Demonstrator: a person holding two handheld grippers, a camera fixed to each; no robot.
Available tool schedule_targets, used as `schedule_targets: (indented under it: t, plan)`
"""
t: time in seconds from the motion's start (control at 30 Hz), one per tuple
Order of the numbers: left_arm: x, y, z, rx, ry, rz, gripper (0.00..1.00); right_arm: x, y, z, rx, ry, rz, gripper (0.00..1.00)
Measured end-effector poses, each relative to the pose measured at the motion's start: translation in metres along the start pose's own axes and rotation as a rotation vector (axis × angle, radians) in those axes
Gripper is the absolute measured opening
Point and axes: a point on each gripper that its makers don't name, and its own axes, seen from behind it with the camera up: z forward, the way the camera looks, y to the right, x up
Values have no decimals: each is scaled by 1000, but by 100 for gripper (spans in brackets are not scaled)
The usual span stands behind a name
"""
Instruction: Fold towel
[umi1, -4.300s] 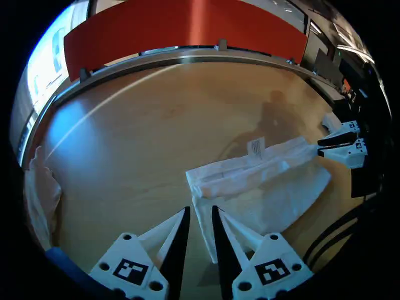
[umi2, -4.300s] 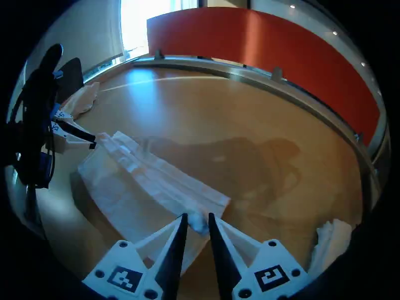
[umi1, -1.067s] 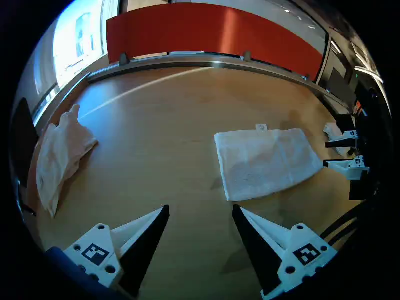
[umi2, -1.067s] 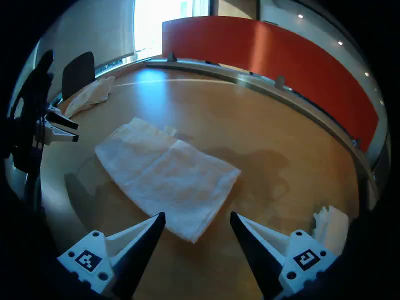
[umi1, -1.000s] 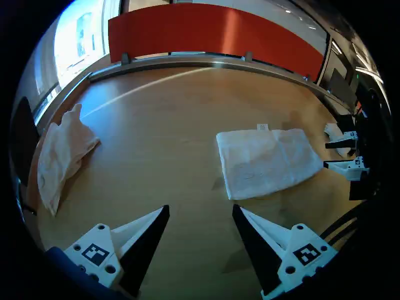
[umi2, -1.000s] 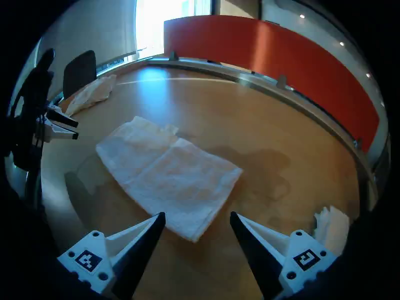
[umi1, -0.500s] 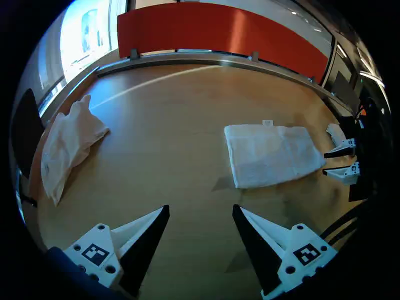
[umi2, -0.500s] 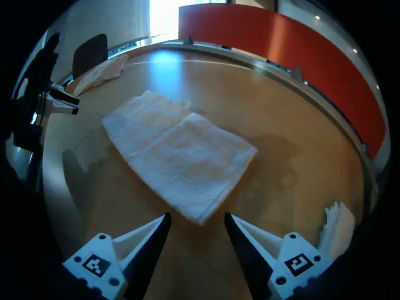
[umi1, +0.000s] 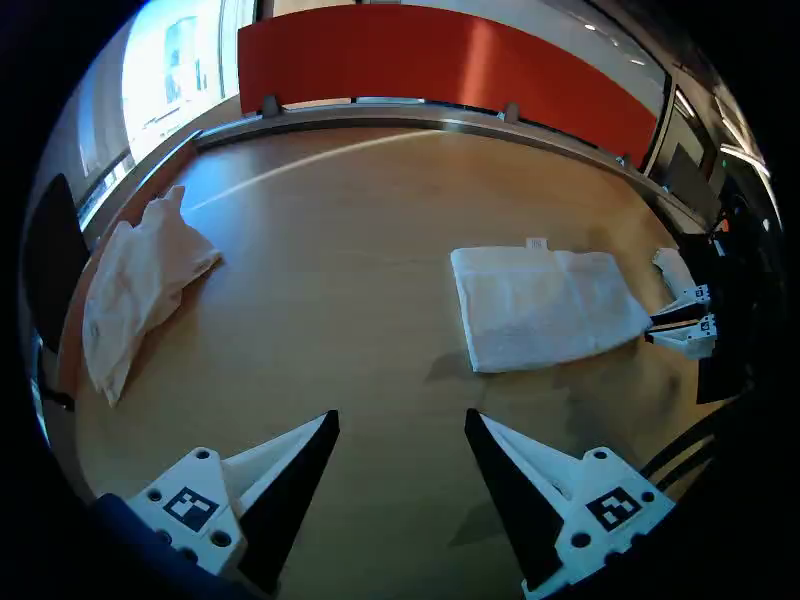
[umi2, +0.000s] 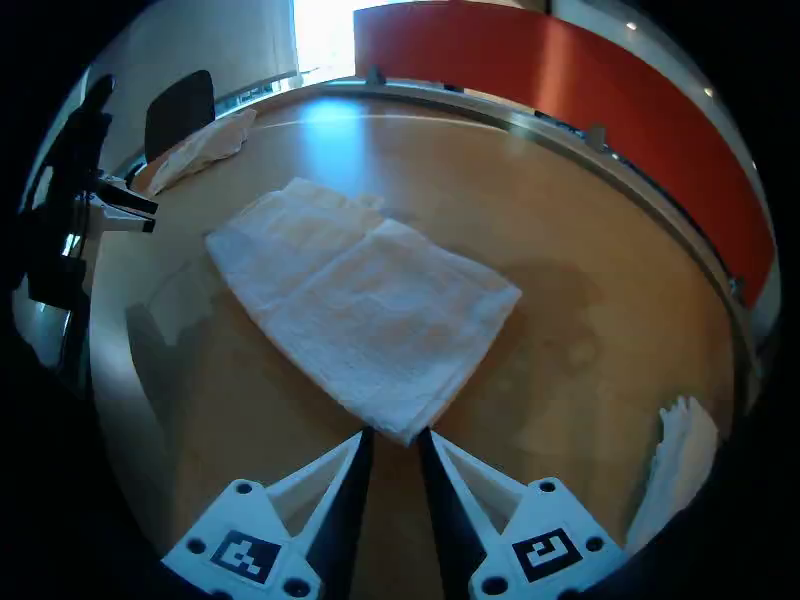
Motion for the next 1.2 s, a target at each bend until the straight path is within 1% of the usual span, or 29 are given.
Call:
schedule_targets:
  t: [0.13, 0.17, 0.27, 0.33, 0.37, 0.5, 0.6, 0.8, 1.0, 1.2]
  plan:
    - [-1, 0, 0, -2, -2, 2, 94, 1, -1, -1, 3, 2, -10, 34]
    - [-1, 0, 0, -2, -3, 2, 94, 1, -2, -1, 4, 3, -12, 32]
    - [-1, 1, 0, -4, -5, 3, 94, 1, -1, -1, 2, 0, -9, 16]
    - [-1, 2, 1, -5, -5, 4, 94, 1, -1, -1, 4, -1, -1, 9]
    - [-1, 2, 1, -6, -5, 4, 94, 1, -1, 0, 7, -1, 4, 7]
    - [0, 2, 1, -7, -5, 5, 94, 4, -3, 0, 12, 10, 17, 7]
    - [0, 2, 0, -7, -4, 6, 93, 8, -2, -2, 1, 23, 19, 7]
    - [2, 0, 1, -7, -3, 8, 93, 19, 1, -10, -22, 47, 3, 8]
    - [4, 0, 0, -6, -1, 7, 94, 37, 7, -24, -45, 83, -13, 8]
    - [4, 0, 0, -6, -1, 5, 94, 58, 14, -44, -71, 132, -24, 8]
